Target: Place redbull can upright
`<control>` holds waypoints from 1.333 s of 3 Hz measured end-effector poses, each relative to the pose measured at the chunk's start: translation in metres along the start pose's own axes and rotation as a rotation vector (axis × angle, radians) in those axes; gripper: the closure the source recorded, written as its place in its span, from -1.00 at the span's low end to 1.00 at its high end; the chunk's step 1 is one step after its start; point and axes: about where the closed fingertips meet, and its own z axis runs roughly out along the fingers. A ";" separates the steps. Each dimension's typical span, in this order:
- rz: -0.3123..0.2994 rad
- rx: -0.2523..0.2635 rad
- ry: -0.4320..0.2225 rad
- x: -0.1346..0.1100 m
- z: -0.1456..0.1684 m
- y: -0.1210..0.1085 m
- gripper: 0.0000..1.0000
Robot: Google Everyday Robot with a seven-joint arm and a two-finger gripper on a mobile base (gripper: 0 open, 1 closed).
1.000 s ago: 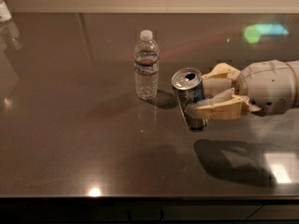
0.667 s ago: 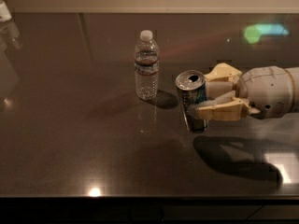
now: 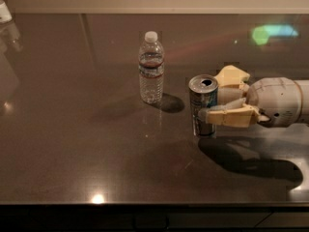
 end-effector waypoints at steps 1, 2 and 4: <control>-0.001 0.001 -0.042 0.007 -0.002 -0.003 1.00; 0.001 0.004 -0.072 0.014 -0.004 -0.006 1.00; -0.004 0.001 -0.118 0.023 -0.005 -0.008 0.63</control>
Offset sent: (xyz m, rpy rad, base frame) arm 0.0088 -0.0162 -0.0268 0.1134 -0.0052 -0.0201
